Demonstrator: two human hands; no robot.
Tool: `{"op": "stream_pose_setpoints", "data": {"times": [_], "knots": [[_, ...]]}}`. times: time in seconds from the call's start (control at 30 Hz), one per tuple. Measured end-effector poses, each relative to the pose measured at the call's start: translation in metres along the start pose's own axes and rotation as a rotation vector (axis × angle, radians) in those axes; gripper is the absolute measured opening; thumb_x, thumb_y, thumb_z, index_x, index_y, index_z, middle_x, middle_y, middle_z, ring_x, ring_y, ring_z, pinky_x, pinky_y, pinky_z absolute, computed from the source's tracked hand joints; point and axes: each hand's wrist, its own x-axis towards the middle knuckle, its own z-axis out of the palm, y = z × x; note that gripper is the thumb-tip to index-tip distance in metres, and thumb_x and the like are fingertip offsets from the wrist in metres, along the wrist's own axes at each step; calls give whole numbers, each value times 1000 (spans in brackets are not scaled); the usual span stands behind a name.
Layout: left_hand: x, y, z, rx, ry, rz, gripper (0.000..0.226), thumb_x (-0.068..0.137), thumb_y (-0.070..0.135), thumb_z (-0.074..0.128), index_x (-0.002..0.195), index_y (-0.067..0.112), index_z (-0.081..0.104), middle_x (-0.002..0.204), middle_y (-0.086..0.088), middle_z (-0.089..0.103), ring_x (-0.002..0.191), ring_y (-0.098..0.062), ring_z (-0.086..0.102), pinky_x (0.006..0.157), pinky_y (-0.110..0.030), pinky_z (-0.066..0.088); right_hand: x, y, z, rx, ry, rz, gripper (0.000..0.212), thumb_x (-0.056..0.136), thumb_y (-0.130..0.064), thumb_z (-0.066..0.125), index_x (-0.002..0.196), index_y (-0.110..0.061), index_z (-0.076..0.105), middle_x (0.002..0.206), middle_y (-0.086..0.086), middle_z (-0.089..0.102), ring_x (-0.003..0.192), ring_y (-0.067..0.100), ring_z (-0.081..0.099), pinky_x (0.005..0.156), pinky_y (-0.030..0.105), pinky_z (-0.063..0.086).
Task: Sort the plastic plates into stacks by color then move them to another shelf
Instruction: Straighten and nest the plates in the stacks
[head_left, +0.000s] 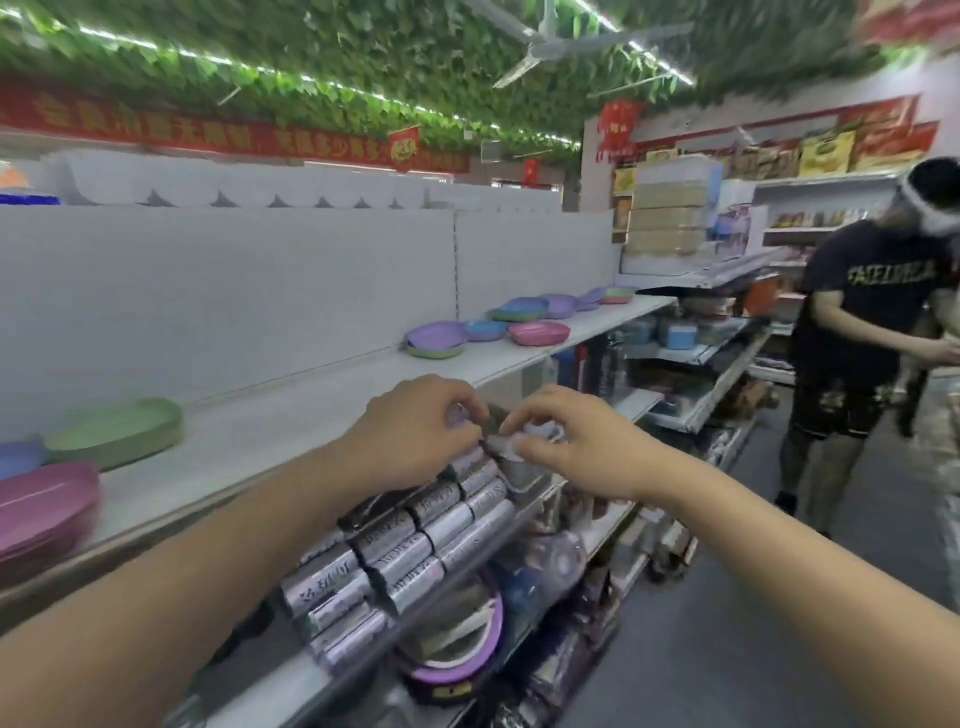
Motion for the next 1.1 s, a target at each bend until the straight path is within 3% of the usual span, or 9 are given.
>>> {"op": "stream_pose_setpoints", "data": {"times": [0.17, 0.37, 0.57, 0.77, 0.97, 1.03, 1.1], "knots": [[61, 72, 68, -103, -18, 57, 20, 86, 41, 63, 103, 35, 71, 106, 17, 64, 101, -7, 60, 92, -31, 48, -36, 102, -55, -40, -6, 96, 17, 98, -32, 64, 113, -29, 71, 118, -8, 60, 112, 7, 56, 98, 26, 44], [126, 105, 122, -96, -26, 74, 22, 84, 39, 61, 104, 35, 71, 113, 14, 68, 105, -8, 61, 97, -40, 50, -35, 194, -89, -15, 33, 139, 11, 99, -35, 63, 107, -37, 70, 117, -17, 60, 112, -2, 55, 98, 24, 43], [201, 89, 155, -75, -3, 16, 15, 89, 39, 65, 103, 39, 69, 118, 13, 63, 109, -10, 59, 97, -40, 48, 9, 270, -90, 6, 14, 137, 11, 100, -35, 61, 108, -38, 69, 119, -17, 59, 114, -5, 52, 92, 17, 38], [307, 37, 194, -94, 55, -59, 21, 91, 30, 62, 109, 40, 66, 116, 13, 57, 114, -13, 55, 100, -39, 46, 101, 347, -82, -29, -33, 93, 13, 101, -37, 60, 110, -37, 68, 120, -16, 56, 115, 0, 53, 101, 25, 41], [437, 6, 217, -174, 56, -45, 19, 92, 28, 62, 108, 37, 67, 125, 15, 63, 116, -7, 58, 104, -38, 47, 218, 427, -100, -95, -14, 62, 13, 96, -35, 65, 108, -35, 71, 110, -11, 59, 103, 8, 58, 97, 33, 47], [477, 4, 224, -190, 79, -34, 15, 91, 30, 62, 103, 37, 68, 119, 18, 65, 108, -2, 59, 95, -28, 49, 247, 453, -108, -92, 0, 55, 14, 96, -31, 65, 109, -32, 72, 110, -9, 61, 103, 9, 58, 95, 32, 47], [510, 7, 232, -118, 63, -45, 18, 92, 34, 62, 109, 40, 66, 115, 18, 62, 102, -1, 55, 77, -16, 41, 270, 480, -114, -88, 8, 60, 15, 95, -29, 65, 108, -30, 72, 110, -6, 62, 101, 10, 59, 95, 33, 48]]}}
